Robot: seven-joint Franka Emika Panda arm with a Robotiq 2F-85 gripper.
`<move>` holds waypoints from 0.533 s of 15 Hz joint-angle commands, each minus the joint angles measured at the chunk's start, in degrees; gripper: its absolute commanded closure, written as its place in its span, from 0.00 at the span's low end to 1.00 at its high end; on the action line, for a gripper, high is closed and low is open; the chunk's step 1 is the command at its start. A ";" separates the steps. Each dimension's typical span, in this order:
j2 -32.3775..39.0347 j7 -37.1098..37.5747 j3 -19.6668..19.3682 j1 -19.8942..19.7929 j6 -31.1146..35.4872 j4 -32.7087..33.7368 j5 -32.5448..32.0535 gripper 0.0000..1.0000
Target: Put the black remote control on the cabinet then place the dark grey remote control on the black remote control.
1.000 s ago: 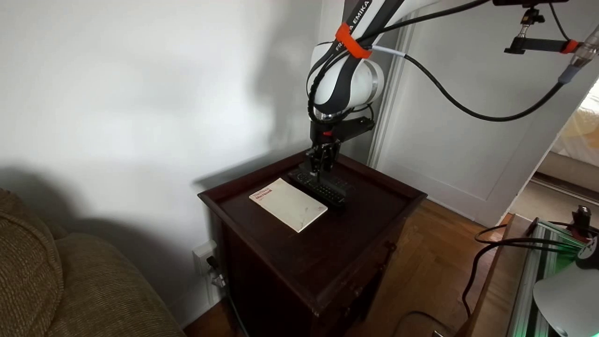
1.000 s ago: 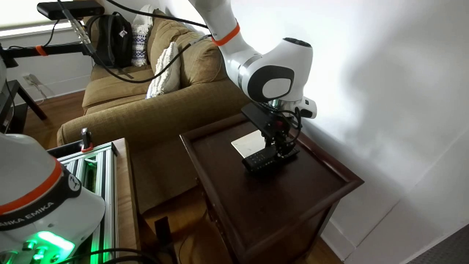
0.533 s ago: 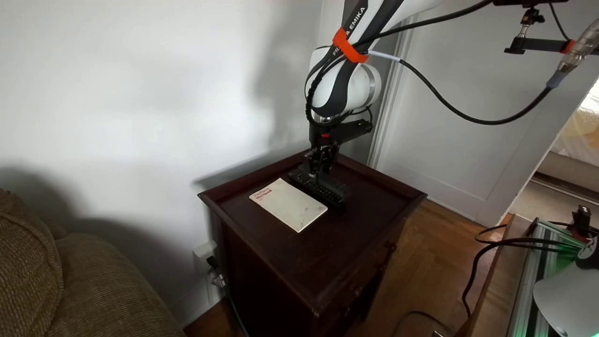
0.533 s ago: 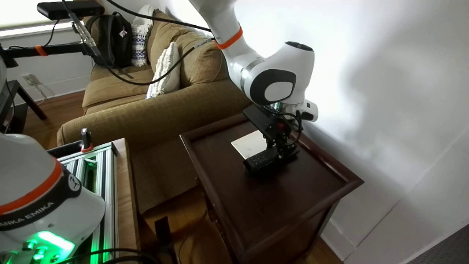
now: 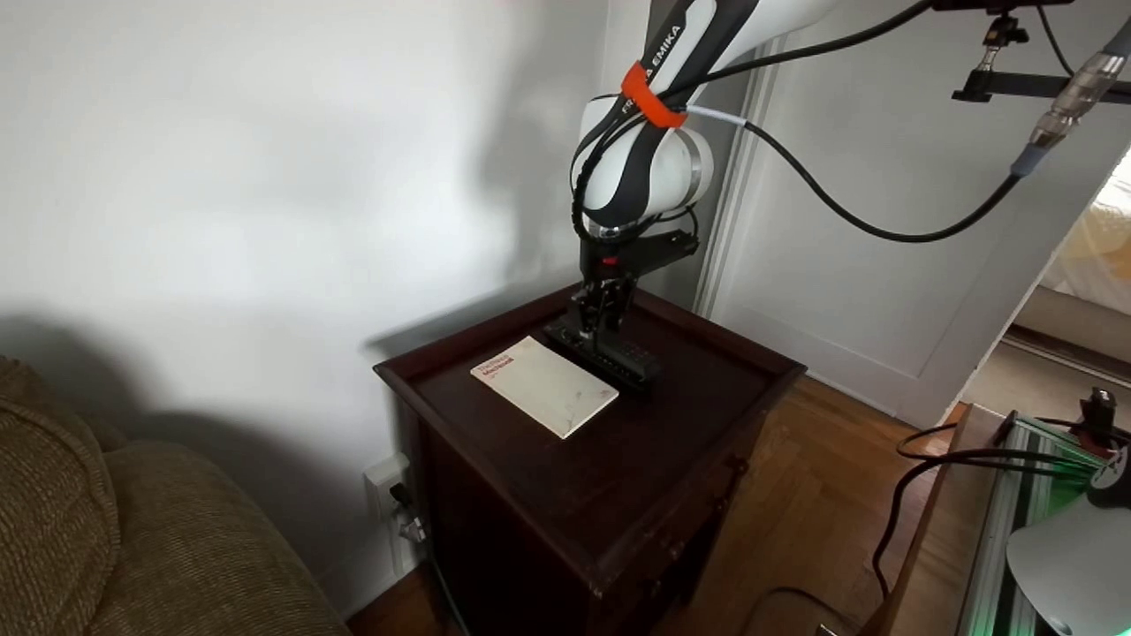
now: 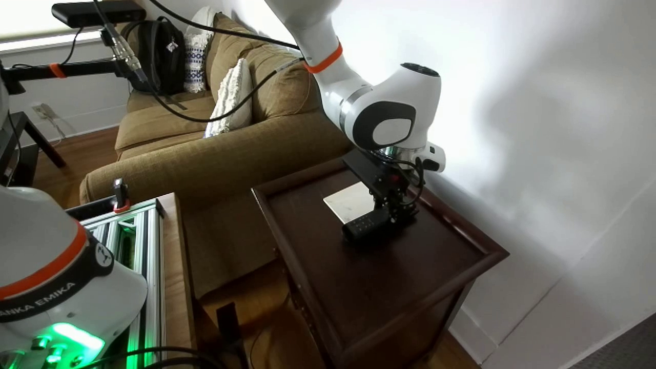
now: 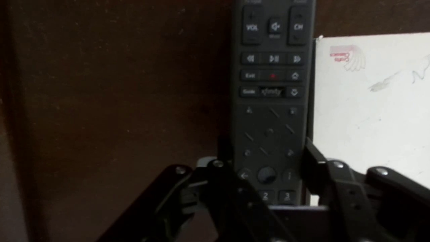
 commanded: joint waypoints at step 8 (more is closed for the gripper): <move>2.03 0.68 0.35 0.19 -0.86 2.31 0.91 0.74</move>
